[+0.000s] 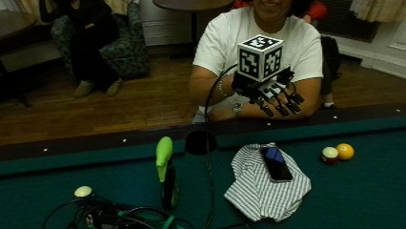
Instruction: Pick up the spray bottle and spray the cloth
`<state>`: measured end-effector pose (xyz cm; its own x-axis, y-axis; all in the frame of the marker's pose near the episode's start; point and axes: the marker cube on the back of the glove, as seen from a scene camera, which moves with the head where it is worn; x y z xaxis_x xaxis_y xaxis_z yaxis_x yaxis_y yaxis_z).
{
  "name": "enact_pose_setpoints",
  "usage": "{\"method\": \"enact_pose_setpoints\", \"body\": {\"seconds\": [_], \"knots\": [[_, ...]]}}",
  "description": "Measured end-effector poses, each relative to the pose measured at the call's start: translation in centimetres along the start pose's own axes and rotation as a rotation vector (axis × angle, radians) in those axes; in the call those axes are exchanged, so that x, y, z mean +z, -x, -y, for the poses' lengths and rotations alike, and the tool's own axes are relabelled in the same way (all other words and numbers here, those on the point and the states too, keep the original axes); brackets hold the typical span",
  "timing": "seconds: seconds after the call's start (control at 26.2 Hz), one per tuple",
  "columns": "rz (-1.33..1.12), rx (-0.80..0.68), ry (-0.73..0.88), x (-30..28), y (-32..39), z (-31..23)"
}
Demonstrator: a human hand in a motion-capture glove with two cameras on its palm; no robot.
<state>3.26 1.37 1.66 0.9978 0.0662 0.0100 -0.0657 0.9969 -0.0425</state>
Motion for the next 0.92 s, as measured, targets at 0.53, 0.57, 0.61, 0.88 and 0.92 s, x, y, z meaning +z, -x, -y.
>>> {"method": "enact_pose_setpoints", "body": {"seconds": [0.53,0.57,0.61,0.88,0.92], "knots": [[0.011,0.162,0.016,4.0,-4.3,-4.6],[0.004,0.176,0.016,4.4,-4.7,-5.1],[-0.005,0.188,0.016,4.8,-5.1,-5.7],[-0.006,0.283,0.002,7.0,-7.9,-9.4],[0.001,0.301,-0.006,7.2,-8.4,-9.9]]}}
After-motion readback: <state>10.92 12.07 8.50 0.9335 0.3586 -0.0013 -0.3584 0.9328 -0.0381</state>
